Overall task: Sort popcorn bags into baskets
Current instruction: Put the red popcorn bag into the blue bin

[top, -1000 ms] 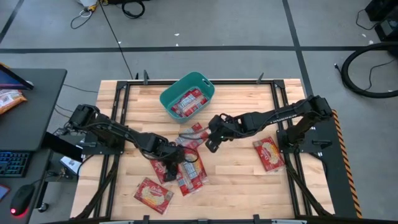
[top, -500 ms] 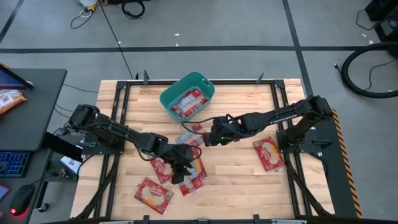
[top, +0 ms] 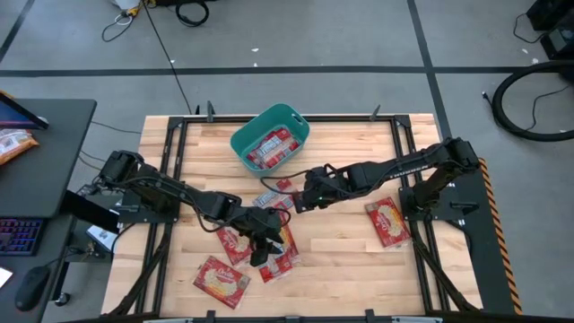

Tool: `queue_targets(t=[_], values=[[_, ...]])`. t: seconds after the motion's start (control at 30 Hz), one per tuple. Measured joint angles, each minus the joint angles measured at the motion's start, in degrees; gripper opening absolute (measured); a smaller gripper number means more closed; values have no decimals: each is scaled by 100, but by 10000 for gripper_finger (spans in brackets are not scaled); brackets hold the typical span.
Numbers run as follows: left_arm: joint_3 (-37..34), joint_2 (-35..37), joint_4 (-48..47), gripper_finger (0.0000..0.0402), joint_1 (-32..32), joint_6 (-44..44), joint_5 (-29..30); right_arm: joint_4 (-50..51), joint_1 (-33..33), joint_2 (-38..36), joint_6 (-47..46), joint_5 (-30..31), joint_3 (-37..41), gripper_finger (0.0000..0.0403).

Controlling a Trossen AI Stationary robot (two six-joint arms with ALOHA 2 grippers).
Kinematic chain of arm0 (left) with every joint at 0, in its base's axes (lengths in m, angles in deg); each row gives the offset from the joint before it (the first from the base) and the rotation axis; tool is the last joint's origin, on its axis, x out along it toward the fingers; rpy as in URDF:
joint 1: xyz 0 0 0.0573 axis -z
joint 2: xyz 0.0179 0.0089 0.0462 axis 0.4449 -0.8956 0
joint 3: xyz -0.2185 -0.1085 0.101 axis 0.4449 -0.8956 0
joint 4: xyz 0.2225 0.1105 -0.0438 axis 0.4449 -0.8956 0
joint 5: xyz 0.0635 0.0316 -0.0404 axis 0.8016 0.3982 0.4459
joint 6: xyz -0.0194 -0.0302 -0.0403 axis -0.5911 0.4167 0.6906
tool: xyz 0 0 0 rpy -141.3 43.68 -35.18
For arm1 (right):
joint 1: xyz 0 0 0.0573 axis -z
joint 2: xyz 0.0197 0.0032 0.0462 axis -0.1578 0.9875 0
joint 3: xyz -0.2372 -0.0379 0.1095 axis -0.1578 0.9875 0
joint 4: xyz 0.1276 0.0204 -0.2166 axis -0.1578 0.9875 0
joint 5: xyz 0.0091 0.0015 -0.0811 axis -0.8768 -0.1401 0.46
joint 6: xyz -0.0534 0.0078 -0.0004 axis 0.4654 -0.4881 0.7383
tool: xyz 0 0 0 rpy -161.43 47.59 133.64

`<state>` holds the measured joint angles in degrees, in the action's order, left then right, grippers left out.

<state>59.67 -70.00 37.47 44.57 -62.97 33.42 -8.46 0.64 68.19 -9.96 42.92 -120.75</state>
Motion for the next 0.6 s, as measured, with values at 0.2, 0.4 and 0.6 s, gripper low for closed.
queue_targets(t=[0.2, 0.4, 0.6], values=[[0, 0, 0, 172, 0, 0, 0, 660, 138, -1, 1709, 64, 0, 131], [0, 0, 1, 172, 0, 1, 2, 862, 339, -38, 3019, -672, 393, 133], [0, 0, 37, 172, 0, 0, 0, 349, 502, -47, 3658, -1667, 1377, 133]])
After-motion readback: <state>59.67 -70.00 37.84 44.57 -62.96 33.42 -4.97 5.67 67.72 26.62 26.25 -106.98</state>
